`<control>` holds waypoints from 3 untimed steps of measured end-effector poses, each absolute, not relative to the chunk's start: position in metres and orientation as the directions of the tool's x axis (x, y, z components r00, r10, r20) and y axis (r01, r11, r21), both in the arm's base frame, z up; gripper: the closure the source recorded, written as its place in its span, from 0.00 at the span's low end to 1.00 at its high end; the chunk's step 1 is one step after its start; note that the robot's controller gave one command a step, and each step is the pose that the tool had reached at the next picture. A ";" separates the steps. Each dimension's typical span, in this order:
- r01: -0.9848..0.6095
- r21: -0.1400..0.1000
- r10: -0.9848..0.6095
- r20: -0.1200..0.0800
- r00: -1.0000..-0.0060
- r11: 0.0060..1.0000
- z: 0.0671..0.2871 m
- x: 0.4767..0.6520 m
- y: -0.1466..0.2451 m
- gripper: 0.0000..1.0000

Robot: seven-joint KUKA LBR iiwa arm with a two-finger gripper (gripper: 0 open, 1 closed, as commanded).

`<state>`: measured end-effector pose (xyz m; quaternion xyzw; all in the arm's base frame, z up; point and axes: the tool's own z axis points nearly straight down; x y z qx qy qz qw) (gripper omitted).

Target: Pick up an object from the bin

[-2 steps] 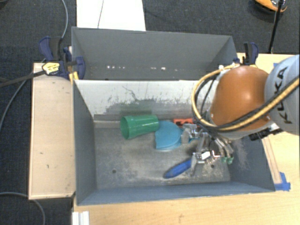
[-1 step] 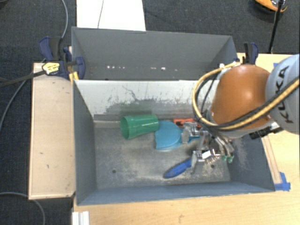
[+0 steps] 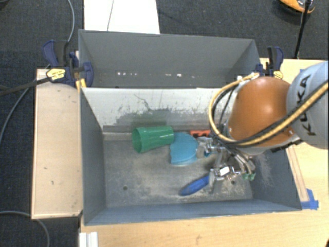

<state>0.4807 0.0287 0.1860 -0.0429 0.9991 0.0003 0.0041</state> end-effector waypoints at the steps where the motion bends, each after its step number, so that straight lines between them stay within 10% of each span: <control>1: -0.310 -0.002 -0.310 -0.008 -0.951 0.951 0.126 0.482 0.020 0.00; 2: -0.233 0.000 -0.233 -0.006 -0.973 0.973 0.074 0.491 0.021 1.00; 3: -0.232 0.000 -0.232 -0.006 -0.973 0.973 0.074 0.491 0.021 1.00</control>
Offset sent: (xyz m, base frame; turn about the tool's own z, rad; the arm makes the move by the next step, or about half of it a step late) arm 0.0100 -0.0077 -0.1117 -0.1505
